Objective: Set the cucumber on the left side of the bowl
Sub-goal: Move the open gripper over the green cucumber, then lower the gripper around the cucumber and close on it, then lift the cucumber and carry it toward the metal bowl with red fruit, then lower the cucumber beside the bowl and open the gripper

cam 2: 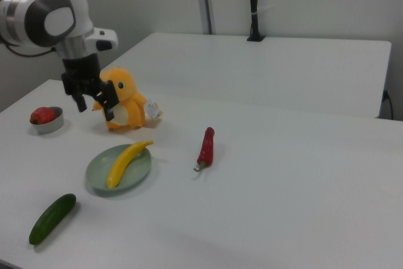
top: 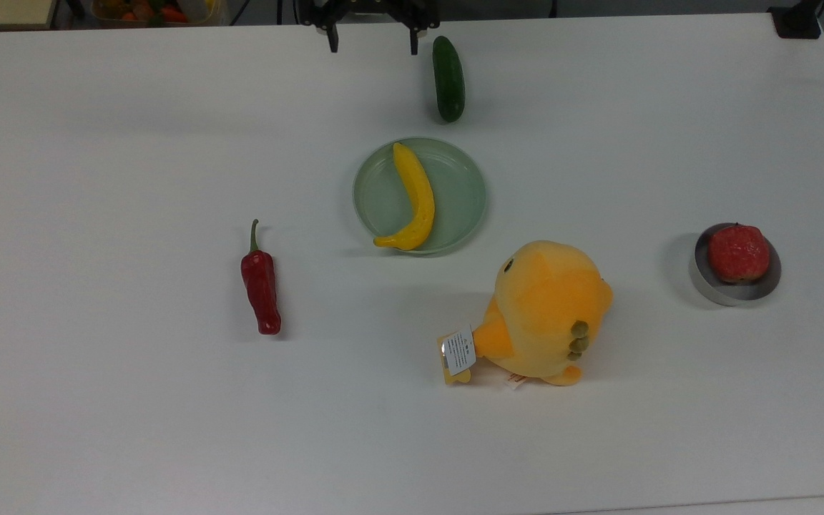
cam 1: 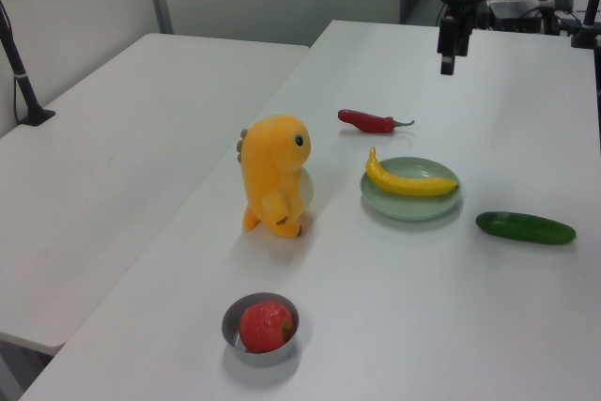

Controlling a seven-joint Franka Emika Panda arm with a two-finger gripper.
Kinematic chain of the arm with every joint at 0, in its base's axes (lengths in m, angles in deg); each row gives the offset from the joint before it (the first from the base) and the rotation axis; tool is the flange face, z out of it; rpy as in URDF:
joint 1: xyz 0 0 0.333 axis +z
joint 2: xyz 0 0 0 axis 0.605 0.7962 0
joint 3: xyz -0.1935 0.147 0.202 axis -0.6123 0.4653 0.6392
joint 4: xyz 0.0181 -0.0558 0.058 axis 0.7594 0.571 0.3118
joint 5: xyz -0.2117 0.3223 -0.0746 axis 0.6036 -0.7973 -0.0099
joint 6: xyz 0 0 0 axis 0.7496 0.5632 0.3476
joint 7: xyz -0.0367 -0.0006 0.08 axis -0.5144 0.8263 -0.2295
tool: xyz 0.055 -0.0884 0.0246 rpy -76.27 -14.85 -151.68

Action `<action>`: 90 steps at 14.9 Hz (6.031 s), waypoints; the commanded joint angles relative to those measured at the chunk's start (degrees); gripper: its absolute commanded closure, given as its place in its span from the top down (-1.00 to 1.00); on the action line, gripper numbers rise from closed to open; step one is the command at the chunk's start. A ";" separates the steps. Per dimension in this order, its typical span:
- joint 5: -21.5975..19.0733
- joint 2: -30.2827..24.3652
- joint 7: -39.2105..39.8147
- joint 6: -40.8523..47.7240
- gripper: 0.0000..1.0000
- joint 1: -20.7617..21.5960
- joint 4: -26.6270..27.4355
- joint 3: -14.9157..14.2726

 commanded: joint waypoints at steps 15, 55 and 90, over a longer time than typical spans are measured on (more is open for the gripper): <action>-0.44 -7.03 -2.88 -17.36 1.00 5.61 30.97 8.23; 4.56 21.35 -32.24 -27.91 -0.75 18.70 -14.88 10.61; 25.13 53.62 -47.80 -62.81 -0.55 38.14 -38.54 -0.38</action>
